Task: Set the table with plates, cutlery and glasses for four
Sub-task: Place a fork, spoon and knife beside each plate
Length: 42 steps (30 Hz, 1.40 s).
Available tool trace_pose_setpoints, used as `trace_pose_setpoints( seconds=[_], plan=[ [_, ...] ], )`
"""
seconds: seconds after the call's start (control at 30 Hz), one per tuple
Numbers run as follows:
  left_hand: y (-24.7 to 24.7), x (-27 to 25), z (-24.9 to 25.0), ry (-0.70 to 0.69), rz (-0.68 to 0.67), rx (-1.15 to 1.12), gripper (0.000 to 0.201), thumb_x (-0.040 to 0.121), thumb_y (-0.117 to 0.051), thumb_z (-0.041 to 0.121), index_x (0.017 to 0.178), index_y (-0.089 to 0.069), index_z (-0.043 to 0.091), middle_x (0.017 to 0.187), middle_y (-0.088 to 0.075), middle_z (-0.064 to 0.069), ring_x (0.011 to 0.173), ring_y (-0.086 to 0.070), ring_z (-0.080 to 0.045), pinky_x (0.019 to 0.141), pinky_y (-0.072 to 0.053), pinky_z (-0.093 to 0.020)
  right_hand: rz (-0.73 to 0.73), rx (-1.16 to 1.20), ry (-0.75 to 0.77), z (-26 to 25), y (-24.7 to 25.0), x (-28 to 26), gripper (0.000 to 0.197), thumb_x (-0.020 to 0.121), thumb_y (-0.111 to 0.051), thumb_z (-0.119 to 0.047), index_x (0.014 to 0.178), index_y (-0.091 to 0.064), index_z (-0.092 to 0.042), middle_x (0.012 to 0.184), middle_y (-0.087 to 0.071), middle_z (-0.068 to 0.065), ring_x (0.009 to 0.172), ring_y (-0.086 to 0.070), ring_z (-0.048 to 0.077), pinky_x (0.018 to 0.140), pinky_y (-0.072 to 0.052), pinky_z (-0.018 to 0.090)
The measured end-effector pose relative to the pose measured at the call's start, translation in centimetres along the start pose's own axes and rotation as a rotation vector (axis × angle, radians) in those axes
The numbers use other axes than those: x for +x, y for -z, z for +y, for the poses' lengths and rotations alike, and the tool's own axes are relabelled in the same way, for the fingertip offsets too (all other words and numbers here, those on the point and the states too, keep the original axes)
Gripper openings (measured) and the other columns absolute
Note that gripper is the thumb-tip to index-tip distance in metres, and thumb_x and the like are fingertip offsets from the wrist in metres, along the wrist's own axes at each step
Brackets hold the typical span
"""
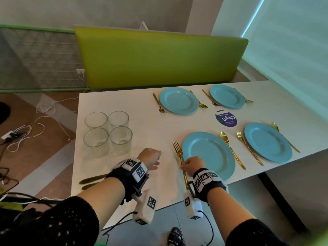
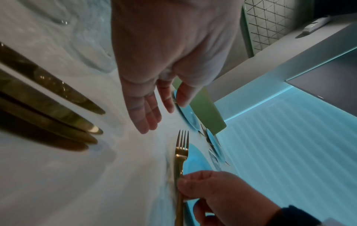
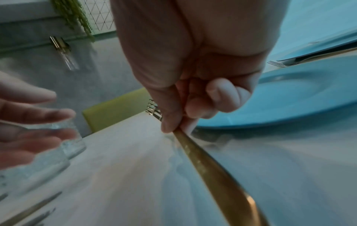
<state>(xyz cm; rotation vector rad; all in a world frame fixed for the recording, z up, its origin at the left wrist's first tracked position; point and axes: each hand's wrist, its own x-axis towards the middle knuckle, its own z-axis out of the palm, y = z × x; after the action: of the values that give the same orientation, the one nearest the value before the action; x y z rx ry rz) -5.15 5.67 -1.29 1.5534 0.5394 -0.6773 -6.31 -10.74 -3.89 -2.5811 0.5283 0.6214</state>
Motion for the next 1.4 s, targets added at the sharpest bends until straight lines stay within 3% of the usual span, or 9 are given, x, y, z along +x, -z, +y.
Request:
trace_pose_setpoints(
  seconds=[0.07,0.13,0.2,0.3,0.5,0.73,1.1,1.3,1.4],
  plan=[
    [1.1,0.2,-0.3,-0.021,0.041,-0.002,0.019,0.094,-0.047,0.01,0.074,-0.049,0.01,0.078,-0.05,-0.006,0.064,-0.049,-0.016,0.063,-0.045,-0.028,-0.014,-0.06,-0.009,-0.2,-0.5,0.1,0.014,0.089,-0.058,-0.026,0.088,-0.067,-0.016,0.1,-0.064,0.006,0.095,-0.06,0.017,0.094,-0.049,0.028],
    [2.0,0.2,-0.5,-0.024,0.066,0.002,0.019,0.093,-0.047,0.009,0.074,-0.05,0.009,0.074,-0.051,-0.006,0.062,-0.049,-0.017,0.06,-0.044,-0.026,-0.005,-0.071,-0.023,-0.3,-1.1,0.5,0.025,0.09,-0.057,-0.025,0.107,-0.068,-0.012,0.113,-0.066,0.005,0.107,-0.061,0.019,0.094,-0.048,0.026],
    [2.7,0.2,-0.7,-0.022,0.086,0.01,0.016,0.093,-0.048,0.008,0.077,-0.051,0.007,0.074,-0.052,-0.006,0.062,-0.05,-0.018,0.061,-0.045,-0.027,0.014,-0.083,-0.028,-0.6,-1.5,0.8,0.028,0.09,-0.057,-0.023,0.113,-0.067,-0.01,0.117,-0.066,0.006,0.111,-0.061,0.021,0.095,-0.049,0.027],
    [3.5,0.2,-1.0,-0.024,0.093,0.003,0.019,0.093,-0.047,0.009,0.074,-0.05,0.009,0.075,-0.053,-0.007,0.062,-0.051,-0.018,0.06,-0.046,-0.027,0.044,-0.12,-0.035,-1.1,-2.1,1.2,0.025,0.09,-0.056,-0.02,0.107,-0.069,-0.008,0.111,-0.069,0.008,0.105,-0.064,0.024,0.091,-0.053,0.032],
    [3.9,0.0,-1.2,-0.037,0.117,0.023,0.018,0.093,-0.047,0.01,0.076,-0.051,0.01,0.078,-0.054,-0.006,0.065,-0.052,-0.017,0.06,-0.047,-0.027,0.088,-0.163,-0.066,-1.9,-2.4,1.5,0.024,0.09,-0.054,-0.016,0.107,-0.067,-0.007,0.108,-0.068,0.011,0.1,-0.066,0.027,0.074,-0.051,0.028],
    [4.4,-0.1,-1.6,-0.03,0.118,0.041,0.023,0.093,-0.046,0.008,0.071,-0.05,0.012,0.074,-0.052,-0.004,0.062,-0.049,-0.015,0.058,-0.043,-0.024,0.12,-0.183,-0.099,-1.9,-2.5,1.8,0.023,0.092,-0.049,-0.011,0.108,-0.063,-0.003,0.113,-0.066,0.013,0.105,-0.064,0.028,0.082,-0.052,0.032],
    [5.1,-0.1,-1.8,-0.042,0.156,0.136,0.016,0.093,-0.047,0.011,0.077,-0.051,0.012,0.071,-0.053,-0.003,0.058,-0.05,-0.013,0.056,-0.042,-0.022,0.205,-0.113,-0.144,-1.5,-2.0,1.4,0.021,0.086,-0.057,-0.016,0.104,-0.064,-0.006,0.108,-0.066,0.011,0.1,-0.065,0.028,0.078,-0.052,0.031],
    [5.7,0.0,-2.1,-0.077,0.179,0.213,0.011,0.093,-0.047,0.016,0.099,-0.054,0.01,0.074,-0.055,0.0,0.06,-0.054,-0.009,0.053,-0.048,-0.018,0.213,-0.126,-0.147,-1.3,-1.5,1.3,0.025,0.084,-0.064,-0.021,0.104,-0.063,-0.006,0.106,-0.066,0.01,0.098,-0.065,0.027,0.073,-0.05,0.029],
    [6.0,0.0,-2.2,-0.088,0.187,0.267,0.009,0.093,-0.048,0.017,0.088,-0.054,0.013,0.08,-0.057,-0.002,0.067,-0.056,-0.013,0.068,-0.053,-0.025,0.214,-0.147,-0.144,-1.1,-1.2,1.2,0.028,0.083,-0.067,-0.024,0.105,-0.063,-0.006,0.106,-0.066,0.01,0.098,-0.065,0.027,0.072,-0.048,0.029]
  ],
)
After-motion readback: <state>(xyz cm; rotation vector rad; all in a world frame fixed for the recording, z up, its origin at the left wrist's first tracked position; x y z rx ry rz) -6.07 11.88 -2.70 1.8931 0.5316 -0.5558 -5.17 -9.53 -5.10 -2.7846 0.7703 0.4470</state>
